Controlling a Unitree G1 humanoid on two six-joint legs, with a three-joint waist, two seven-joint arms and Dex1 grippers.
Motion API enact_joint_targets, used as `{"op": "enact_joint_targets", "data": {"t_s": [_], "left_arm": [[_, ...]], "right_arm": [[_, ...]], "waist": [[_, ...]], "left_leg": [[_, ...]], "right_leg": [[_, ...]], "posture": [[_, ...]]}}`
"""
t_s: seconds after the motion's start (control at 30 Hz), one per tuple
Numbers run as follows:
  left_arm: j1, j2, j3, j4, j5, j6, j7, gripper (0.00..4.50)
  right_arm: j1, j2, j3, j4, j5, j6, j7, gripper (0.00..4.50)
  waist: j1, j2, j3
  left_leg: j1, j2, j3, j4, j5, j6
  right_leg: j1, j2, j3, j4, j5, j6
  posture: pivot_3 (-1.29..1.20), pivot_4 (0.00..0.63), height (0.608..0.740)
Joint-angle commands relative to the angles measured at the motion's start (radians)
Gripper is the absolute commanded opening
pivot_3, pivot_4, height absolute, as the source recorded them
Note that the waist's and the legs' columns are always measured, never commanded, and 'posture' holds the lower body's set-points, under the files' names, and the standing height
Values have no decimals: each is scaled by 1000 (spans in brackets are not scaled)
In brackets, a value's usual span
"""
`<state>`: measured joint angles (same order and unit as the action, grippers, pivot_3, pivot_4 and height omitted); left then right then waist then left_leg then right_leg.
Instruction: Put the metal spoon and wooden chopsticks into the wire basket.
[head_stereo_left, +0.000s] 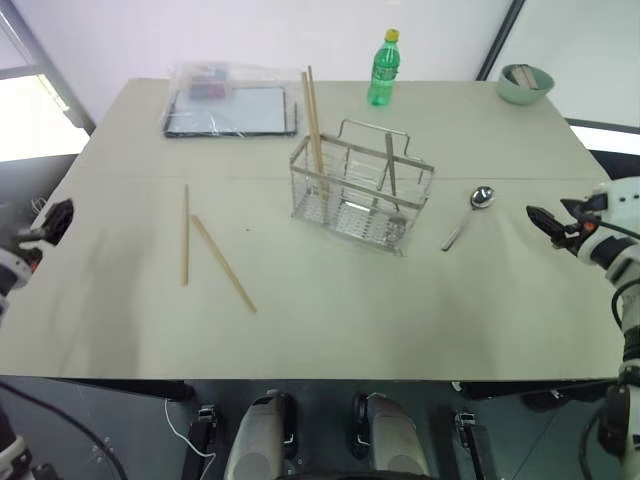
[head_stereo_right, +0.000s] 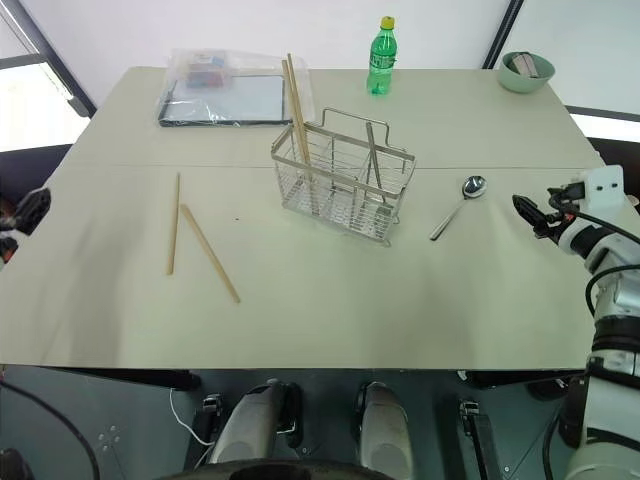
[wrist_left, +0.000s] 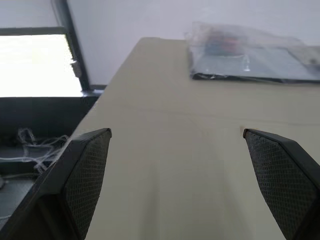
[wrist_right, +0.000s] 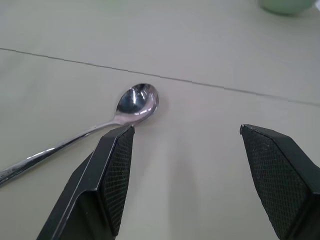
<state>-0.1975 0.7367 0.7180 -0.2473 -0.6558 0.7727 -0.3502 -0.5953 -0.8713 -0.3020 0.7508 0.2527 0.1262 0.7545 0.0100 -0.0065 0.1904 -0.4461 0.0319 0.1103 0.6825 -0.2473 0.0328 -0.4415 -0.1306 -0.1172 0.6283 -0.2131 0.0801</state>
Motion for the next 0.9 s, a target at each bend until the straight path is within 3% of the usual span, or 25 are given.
{"op": "enact_joint_targets", "data": {"t_s": [0.03, 0.23, 0.37, 0.5, 0.63, 0.9], "left_arm": [[-89, 47, -56, -163, -191, 104, -57, 4437], [-180, 116, -332, -332, -323, 183, -211, 4437], [-279, 87, -466, -332, -355, 193, -243, 4437], [-396, 9, -644, -273, -215, 128, -229, 4437], [-464, -57, -724, -261, -171, 115, -239, 4437], [-489, -52, -727, -293, -257, 208, -306, 4437]], "right_arm": [[-146, -74, 86, 89, -101, -129, 80, 3485], [-425, -113, 355, 283, -379, -469, 211, 3485], [-539, -118, 524, 369, -557, -731, 265, 3485], [-646, -58, 666, 438, -711, -929, 243, 3485], [-717, -39, 868, 468, -965, -1121, 110, 3485], [-837, 47, 1181, 533, -1342, -1177, -215, 3485]], "waist": [[-4, 0, 0], [-27, 1, 1], [-31, 1, 2], [-29, 2, 2], [-26, 1, 2], [-31, 2, 2]], "left_leg": [[0, 0, 0, 0, 0, 0], [1, 0, 1, -3, 5, -3], [1, 1, 1, -2, 7, -6], [1, 1, 1, -2, 8, -7], [1, 1, 0, -1, 9, -8], [2, 1, 0, -2, 10, -10]], "right_leg": [[0, 0, 0, 0, 0, 0], [0, 2, 1, 0, 1, 4], [-1, 4, 1, 1, 1, 4], [0, 4, 2, 1, 1, 4], [0, 5, 3, 2, 2, 5], [-1, 5, 3, 3, 1, 4]], "posture": [[0, 150, 707], [0, 150, 707], [0, 150, 707], [0, 150, 707], [0, 150, 707], [0, 150, 707]]}}
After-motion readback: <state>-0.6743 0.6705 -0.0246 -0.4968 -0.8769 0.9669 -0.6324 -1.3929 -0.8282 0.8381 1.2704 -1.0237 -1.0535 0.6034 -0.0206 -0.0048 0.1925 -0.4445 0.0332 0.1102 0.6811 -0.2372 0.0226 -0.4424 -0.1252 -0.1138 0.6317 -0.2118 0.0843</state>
